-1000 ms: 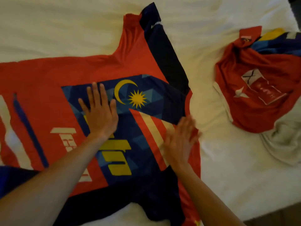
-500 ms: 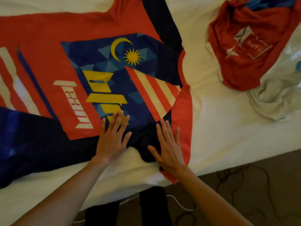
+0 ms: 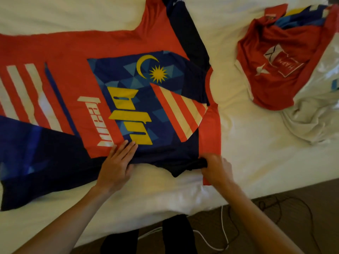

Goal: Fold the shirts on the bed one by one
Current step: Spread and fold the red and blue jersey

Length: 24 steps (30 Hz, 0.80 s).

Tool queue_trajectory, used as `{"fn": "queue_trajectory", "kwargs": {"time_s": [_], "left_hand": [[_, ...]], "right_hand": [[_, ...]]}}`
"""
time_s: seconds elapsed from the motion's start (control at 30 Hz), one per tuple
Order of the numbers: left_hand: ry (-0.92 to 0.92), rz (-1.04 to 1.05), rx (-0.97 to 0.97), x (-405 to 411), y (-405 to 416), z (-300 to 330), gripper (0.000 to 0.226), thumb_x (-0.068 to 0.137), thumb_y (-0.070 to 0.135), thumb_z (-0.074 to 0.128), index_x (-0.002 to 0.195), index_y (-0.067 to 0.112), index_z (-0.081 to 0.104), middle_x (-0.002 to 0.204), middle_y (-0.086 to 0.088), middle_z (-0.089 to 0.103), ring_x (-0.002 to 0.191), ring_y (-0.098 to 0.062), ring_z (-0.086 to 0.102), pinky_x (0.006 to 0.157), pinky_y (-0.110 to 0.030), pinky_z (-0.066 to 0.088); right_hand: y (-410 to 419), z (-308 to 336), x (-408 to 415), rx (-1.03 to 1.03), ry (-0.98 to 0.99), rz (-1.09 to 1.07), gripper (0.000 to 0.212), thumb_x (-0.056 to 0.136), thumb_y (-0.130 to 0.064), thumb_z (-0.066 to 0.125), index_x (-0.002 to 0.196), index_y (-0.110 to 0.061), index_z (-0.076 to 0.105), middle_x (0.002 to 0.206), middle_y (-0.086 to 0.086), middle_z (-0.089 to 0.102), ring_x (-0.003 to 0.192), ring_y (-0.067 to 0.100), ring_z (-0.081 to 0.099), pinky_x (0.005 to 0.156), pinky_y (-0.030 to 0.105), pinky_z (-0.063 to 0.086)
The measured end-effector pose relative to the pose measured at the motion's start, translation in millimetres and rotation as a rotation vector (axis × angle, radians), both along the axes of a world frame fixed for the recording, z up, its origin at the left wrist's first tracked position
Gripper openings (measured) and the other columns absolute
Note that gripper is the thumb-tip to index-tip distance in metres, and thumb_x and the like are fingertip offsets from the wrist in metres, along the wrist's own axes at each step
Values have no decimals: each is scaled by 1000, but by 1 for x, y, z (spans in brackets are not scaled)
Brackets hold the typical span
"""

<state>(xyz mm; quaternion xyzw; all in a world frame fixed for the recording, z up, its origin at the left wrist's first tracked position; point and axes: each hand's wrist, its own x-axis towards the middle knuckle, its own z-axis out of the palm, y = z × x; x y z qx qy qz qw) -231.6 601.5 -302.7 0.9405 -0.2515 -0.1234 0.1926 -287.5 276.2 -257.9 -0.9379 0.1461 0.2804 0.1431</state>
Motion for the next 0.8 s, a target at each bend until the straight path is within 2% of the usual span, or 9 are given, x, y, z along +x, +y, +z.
{"fn": "queue_trajectory", "kwargs": {"time_s": [0.07, 0.13, 0.2, 0.27, 0.4, 0.5, 0.6, 0.7, 0.8], "left_hand": [[-38, 95, -130, 16, 0, 9, 47, 82, 30, 46, 108, 4, 75, 112, -11, 73, 108, -32, 68, 95, -46, 51], [7, 204, -220, 45, 0, 19, 38, 76, 37, 53, 87, 10, 78, 83, -6, 75, 76, -29, 71, 71, -40, 54], [111, 326, -280, 78, -3, 26, 39, 72, 44, 54, 81, 14, 76, 74, -3, 73, 66, -23, 68, 62, -37, 52], [148, 406, -309, 107, -7, 25, 31, 72, 43, 57, 79, 18, 74, 70, 1, 71, 65, -20, 66, 60, -36, 50], [270, 500, -291, 146, -15, 6, 7, 81, 27, 74, 83, 30, 68, 77, 8, 68, 78, -17, 66, 69, -33, 48], [327, 518, -180, 154, -16, -13, 11, 84, 22, 75, 93, 22, 69, 89, 2, 70, 92, -24, 66, 75, -35, 47], [295, 502, -159, 153, -17, -19, 13, 87, 20, 72, 99, 19, 68, 97, -3, 73, 92, -28, 67, 71, -36, 47], [257, 483, -152, 147, -17, -18, 16, 89, 20, 69, 105, 19, 66, 100, -2, 73, 90, -29, 67, 69, -36, 49], [210, 453, -153, 140, -20, -11, 21, 87, 16, 70, 108, 15, 67, 100, -5, 72, 90, -30, 67, 71, -38, 50]], "right_hand": [[-14, 16, 56, 8, 132, 53, 19, 80, -9, 59, 84, -27, 64, 78, -4, 60, 78, 26, 64, 68, 40, 57], [-26, 35, 126, 36, 125, 206, 17, 80, -9, 59, 86, -23, 67, 87, 3, 64, 86, 30, 64, 73, 40, 56], [-26, 52, 194, 42, 55, 353, 24, 78, -9, 61, 96, -17, 74, 99, 12, 69, 95, 35, 64, 77, 35, 51], [-19, 64, 246, 61, -28, 396, 34, 77, -12, 63, 109, -20, 74, 109, 10, 70, 105, 34, 62, 85, 35, 47], [-13, 66, 271, 36, -281, 220, 63, 75, -30, 69, 135, -33, 53, 139, -4, 50, 130, 24, 43, 109, 62, 26], [-28, 39, 232, 125, -395, -73, 45, 79, -23, 65, 123, -21, 64, 125, 6, 60, 117, 29, 56, 97, 45, 46], [-35, 5, 172, 87, -352, -302, 37, 83, -12, 63, 120, -11, 66, 120, 10, 63, 110, 32, 60, 88, 37, 47], [-26, -18, 125, 49, -562, -147, 27, 77, -2, 68, 104, -7, 70, 107, 12, 65, 98, 37, 60, 78, 45, 50], [2, -32, 105, -30, -637, 117, 34, 76, -9, 69, 110, -15, 69, 118, 4, 63, 106, 29, 54, 86, 45, 41]]}}
